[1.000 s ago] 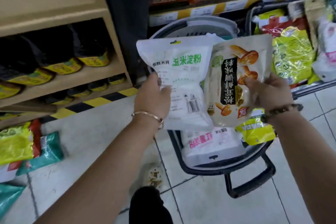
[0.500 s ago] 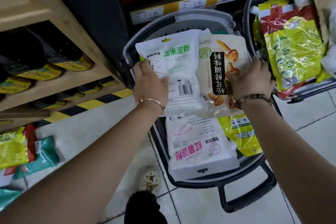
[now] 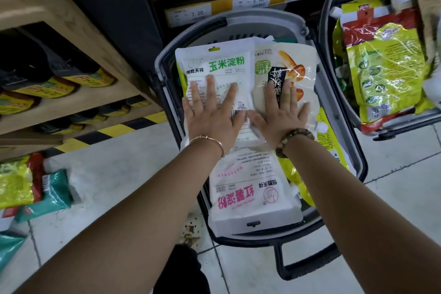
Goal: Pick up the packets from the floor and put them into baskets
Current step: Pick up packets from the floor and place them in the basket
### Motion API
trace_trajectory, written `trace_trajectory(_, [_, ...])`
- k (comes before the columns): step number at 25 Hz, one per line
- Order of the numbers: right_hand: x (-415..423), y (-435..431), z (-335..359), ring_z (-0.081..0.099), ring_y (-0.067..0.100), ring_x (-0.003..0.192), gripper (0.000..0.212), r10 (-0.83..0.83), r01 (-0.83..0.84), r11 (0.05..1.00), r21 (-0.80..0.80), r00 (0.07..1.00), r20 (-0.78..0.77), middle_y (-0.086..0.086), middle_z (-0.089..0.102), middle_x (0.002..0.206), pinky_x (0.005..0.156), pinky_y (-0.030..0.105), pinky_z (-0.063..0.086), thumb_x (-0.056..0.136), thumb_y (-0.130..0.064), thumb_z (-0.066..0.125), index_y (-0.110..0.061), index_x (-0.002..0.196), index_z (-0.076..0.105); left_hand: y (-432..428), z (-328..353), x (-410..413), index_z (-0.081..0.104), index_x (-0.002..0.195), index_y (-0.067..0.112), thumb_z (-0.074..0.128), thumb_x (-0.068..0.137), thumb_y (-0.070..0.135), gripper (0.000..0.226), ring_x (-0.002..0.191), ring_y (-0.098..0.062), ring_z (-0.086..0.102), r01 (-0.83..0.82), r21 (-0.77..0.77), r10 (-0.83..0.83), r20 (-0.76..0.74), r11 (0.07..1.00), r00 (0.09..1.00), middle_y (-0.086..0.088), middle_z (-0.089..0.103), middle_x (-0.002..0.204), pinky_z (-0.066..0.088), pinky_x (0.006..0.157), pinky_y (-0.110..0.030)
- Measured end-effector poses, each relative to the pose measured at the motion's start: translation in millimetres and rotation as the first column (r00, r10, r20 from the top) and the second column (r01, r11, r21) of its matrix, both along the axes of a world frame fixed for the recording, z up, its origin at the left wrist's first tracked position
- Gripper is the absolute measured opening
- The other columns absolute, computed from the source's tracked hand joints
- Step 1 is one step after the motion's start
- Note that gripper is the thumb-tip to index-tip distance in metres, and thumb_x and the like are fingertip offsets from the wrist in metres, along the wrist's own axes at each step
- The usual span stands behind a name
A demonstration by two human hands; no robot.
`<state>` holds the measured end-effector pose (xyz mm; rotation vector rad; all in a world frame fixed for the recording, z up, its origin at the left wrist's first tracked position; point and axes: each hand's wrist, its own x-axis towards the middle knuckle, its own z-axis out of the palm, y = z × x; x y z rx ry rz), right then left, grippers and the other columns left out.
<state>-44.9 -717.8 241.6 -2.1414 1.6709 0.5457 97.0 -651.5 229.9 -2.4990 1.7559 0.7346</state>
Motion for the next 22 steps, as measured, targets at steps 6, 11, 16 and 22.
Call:
trace_trajectory(6, [12,-5,24,-0.014,0.022,0.143,0.079,-0.043,0.046,0.997,0.059,0.998,-0.056,0.006,-0.019,0.155,0.113,0.052,-0.007,0.087,-0.067,0.029,-0.031,0.148,-0.006,5,13,8,-0.005,0.147,0.038,0.02,0.095,0.056,0.061,0.141,-0.032,-0.021,0.021,-0.03,-0.024,-0.111,0.999,0.994,-0.003,-0.021,0.156,-0.011,0.112,-0.048])
trace_trajectory(11, [45,18,57,0.011,0.021,0.143,0.059,0.035,-0.02,0.988,-0.152,0.994,0.101,0.007,0.012,0.157,0.115,0.045,-0.001,0.095,-0.04,0.04,-0.02,0.147,0.022,78,33,50,0.032,0.145,0.021,0.049,0.093,0.037,0.057,0.138,-0.025,0.029,-0.376,-0.212,0.296,-0.329,0.902,0.897,-0.005,0.028,0.153,0.028,0.11,-0.042])
trace_trajectory(16, [117,107,64,0.027,0.021,0.138,0.054,0.204,-0.173,0.975,-0.138,0.944,0.261,0.005,0.029,0.151,0.114,0.039,0.007,0.093,-0.038,0.048,-0.019,0.142,0.036,173,33,114,0.039,0.14,0.012,0.053,0.093,0.028,0.052,0.128,-0.027,0.043,-0.647,-0.142,0.548,-0.415,0.749,0.726,-0.008,0.045,0.141,0.035,0.105,-0.039])
trace_trajectory(22, [216,216,32,0.027,0.02,0.137,0.052,0.353,-0.365,0.931,0.013,0.907,0.228,0.002,0.028,0.151,0.116,0.04,0.01,0.095,-0.04,0.042,-0.022,0.143,0.032,301,13,200,0.045,0.135,0.013,0.057,0.091,0.026,0.048,0.12,-0.027,0.05,-0.76,-0.084,0.689,-0.365,0.645,0.625,-0.007,0.049,0.136,0.041,0.099,-0.041])
